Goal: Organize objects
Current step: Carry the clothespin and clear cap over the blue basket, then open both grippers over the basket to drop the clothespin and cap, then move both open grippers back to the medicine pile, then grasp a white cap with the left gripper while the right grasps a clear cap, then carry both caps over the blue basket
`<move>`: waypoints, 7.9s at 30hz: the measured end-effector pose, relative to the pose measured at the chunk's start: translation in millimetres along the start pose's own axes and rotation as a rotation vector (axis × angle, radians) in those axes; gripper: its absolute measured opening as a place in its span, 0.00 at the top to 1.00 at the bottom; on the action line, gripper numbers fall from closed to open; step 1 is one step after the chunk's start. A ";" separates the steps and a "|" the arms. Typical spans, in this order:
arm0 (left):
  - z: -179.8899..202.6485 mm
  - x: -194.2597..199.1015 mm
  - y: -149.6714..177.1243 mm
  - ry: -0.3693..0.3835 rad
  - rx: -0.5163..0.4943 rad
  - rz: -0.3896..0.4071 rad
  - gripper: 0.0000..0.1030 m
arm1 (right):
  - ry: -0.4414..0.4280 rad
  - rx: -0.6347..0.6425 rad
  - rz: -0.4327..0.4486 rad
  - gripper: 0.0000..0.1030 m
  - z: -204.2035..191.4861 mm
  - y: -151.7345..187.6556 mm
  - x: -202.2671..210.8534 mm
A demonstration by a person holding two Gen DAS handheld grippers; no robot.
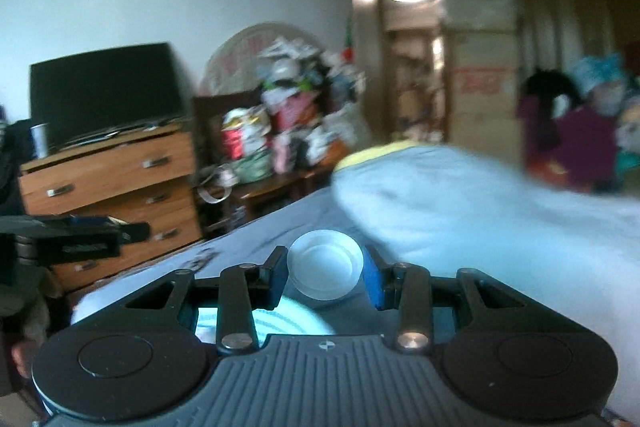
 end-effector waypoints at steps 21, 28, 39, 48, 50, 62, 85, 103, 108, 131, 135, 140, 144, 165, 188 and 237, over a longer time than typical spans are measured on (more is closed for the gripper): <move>-22.8 -101.2 52.4 0.013 -0.083 -0.349 0.40 | -0.146 -0.109 -0.344 0.61 -56.8 -4.3 -106.3; -15.1 -105.0 50.1 0.017 -0.085 -0.345 0.40 | -0.145 -0.112 -0.342 0.61 -56.9 -3.5 -104.9; -12.6 -108.6 50.6 0.017 -0.088 -0.349 0.40 | -0.144 -0.128 -0.343 0.61 -53.7 -2.2 -105.4; -10.7 -111.3 52.2 0.015 -0.092 -0.353 0.40 | -0.147 -0.128 -0.343 0.61 -51.3 -2.2 -105.8; -10.6 -111.8 52.3 0.015 -0.092 -0.354 0.40 | -0.147 -0.131 -0.344 0.61 -50.7 -1.3 -106.5; -8.2 -113.8 53.6 0.018 -0.091 -0.358 0.40 | -0.145 -0.135 -0.341 0.61 -50.2 1.8 -108.8; -8.0 -120.6 60.9 0.019 -0.094 -0.371 0.40 | -0.145 -0.140 -0.349 0.61 -51.0 9.1 -115.1; -7.3 -91.5 50.0 0.057 -0.034 -0.297 0.22 | -0.099 -0.155 -0.172 0.31 -33.8 21.4 -71.3; 18.9 -12.3 50.2 0.201 -0.074 -0.091 0.14 | 0.036 -0.006 -0.005 0.17 -22.9 93.3 18.9; 229.6 56.0 206.5 0.590 -0.275 -0.210 0.16 | 0.589 -0.301 -0.239 0.40 284.4 306.5 86.8; 262.7 39.2 217.8 0.600 -0.309 -0.215 0.17 | 0.558 -0.297 -0.251 0.45 304.0 309.7 68.0; 314.4 18.9 242.0 0.658 -0.344 -0.235 0.21 | 0.500 -0.293 -0.200 0.62 278.9 319.2 93.6; 367.7 -11.3 266.7 0.668 -0.400 -0.248 0.27 | 0.466 -0.369 -0.133 0.62 244.7 334.4 139.2; 380.3 18.8 283.4 0.676 -0.383 -0.260 0.68 | 0.468 -0.417 -0.084 0.61 215.4 340.9 168.9; 113.8 37.2 88.2 0.175 -0.023 -0.018 0.68 | 0.263 -0.164 0.114 0.61 92.9 134.7 133.4; -11.0 -139.9 83.7 0.084 -0.061 -0.418 0.68 | -0.107 -0.152 -0.332 0.61 -48.4 31.5 -123.7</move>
Point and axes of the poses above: each gripper's, at about its wrist camera, not at the fingertips, and x roughly against the way its jaws point, z to its right, y to its underside, the point moved 3 cm from there along -x, roughly the way its jaws point, and after that the axes turned 9 degrees about -y, right-handed, at the moved point
